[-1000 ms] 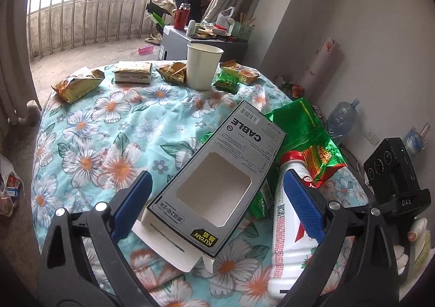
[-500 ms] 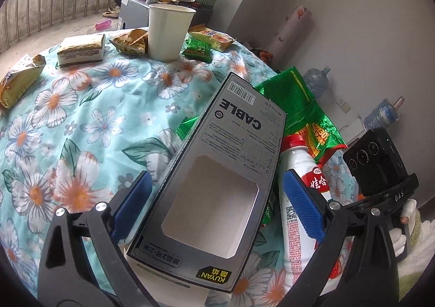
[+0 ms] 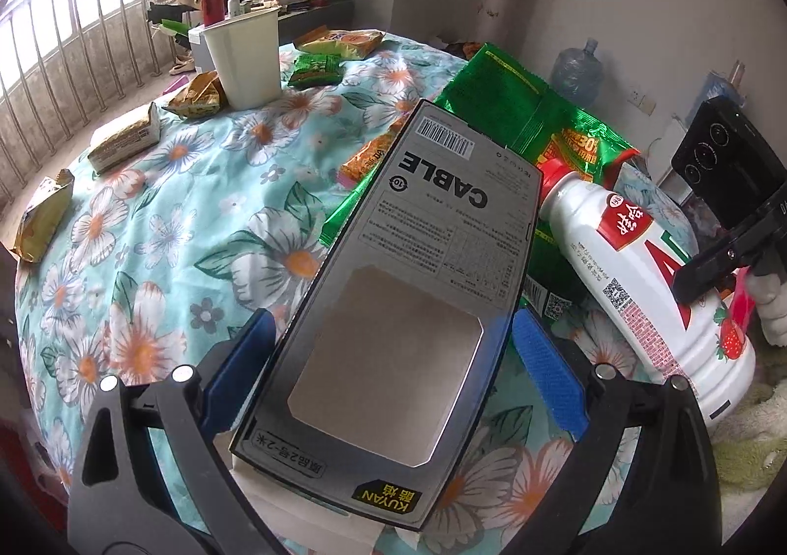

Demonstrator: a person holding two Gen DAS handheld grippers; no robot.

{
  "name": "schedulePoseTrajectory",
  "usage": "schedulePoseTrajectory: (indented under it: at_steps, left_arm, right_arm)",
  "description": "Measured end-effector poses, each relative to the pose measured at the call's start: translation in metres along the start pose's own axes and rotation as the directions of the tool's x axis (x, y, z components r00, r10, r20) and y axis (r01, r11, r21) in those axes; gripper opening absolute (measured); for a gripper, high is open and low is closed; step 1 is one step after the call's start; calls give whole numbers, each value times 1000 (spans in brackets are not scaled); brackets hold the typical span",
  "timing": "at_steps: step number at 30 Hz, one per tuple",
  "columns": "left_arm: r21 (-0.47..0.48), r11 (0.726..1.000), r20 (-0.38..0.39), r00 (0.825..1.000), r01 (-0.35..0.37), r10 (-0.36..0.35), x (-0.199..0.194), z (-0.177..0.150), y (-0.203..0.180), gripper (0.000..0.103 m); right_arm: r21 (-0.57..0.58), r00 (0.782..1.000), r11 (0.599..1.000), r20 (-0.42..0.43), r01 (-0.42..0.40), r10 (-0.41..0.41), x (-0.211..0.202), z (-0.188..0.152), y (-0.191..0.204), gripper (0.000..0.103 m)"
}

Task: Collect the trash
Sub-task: 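Lift the CABLE box with the left gripper while the right gripper lifts the AD bottle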

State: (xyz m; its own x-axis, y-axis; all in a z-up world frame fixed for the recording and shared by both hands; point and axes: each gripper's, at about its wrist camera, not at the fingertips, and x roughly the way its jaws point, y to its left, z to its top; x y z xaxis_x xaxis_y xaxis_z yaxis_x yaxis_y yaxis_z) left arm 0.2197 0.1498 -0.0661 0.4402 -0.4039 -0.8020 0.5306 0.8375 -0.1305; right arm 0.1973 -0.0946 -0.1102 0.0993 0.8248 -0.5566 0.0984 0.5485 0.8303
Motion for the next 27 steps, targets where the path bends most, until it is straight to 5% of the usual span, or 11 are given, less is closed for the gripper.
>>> schedulePoseTrajectory:
  at_steps: [7,14,18,27]
  left_arm:
    - [-153,988,-70,998,-5,-6,-9,-22,-29,93]
    - [-345,938,-92,996,-35,4,-39,-65,-61,93]
    - [-328,942,-38,997,-73,64,-50,-68,-74,93]
    - [-192,967,-85,984,-167,154,-27,-61,-91,93]
  right_arm:
    - [-56,998,997,-4,59,-59,0,3,3,62]
    - [-149,982,972,-33,179,-186,1,-2,17,62]
    - [-160,972,961,-24,225,-232,20,1,14,63]
    - [-159,957,944,26,289,-289,26,-5,15,67]
